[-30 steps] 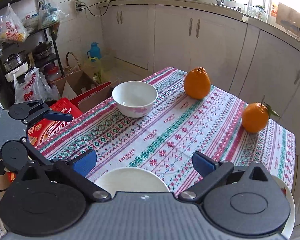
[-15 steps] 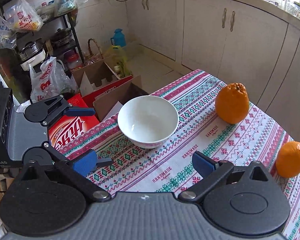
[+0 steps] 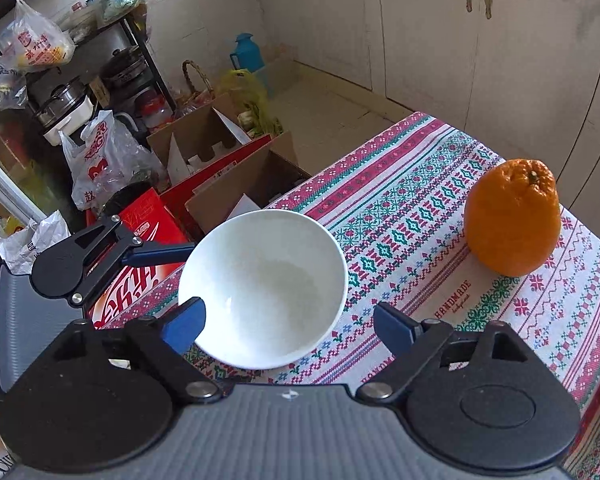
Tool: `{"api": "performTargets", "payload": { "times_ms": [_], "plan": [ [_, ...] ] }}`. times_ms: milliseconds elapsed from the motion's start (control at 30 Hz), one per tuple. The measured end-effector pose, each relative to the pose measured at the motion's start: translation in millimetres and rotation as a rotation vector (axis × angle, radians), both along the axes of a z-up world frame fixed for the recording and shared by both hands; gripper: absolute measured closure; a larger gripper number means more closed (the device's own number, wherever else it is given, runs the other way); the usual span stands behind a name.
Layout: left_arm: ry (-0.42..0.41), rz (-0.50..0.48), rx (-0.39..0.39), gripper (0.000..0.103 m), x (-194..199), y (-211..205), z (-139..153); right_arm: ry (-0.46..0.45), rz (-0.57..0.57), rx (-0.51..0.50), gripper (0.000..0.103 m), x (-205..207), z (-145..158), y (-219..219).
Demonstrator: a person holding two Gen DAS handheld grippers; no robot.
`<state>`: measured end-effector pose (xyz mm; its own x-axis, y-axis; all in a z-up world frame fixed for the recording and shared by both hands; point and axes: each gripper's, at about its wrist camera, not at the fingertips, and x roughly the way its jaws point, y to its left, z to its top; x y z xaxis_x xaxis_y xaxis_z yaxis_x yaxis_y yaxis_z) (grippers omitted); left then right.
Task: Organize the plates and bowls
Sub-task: 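Move the right tool to the last white bowl and grip its rim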
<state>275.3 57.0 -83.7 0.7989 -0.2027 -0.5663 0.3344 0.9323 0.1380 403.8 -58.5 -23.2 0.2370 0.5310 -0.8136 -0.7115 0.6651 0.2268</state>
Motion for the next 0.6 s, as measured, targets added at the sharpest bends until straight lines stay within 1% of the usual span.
{"api": "performTargets", "payload": {
  "times_ms": [267, 433, 500, 600],
  "plan": [
    [0.011, 0.006, -0.002, 0.010, 11, -2, -4, 0.036, 0.008, 0.024, 0.021, 15, -15, 7],
    [0.013, -0.003, -0.012, 0.013, 13, -2, -5, 0.044, 0.008, 0.041, 0.029, 20, -17, 7],
    [0.015, -0.008, -0.019, 0.016, 14, -3, -5, 0.047, 0.008, 0.048, 0.030, 21, -17, 7],
    [0.014, -0.002, -0.025, 0.016, 13, -2, -5, 0.050, 0.014, 0.053, 0.034, 21, -17, 7]
  ]
}}
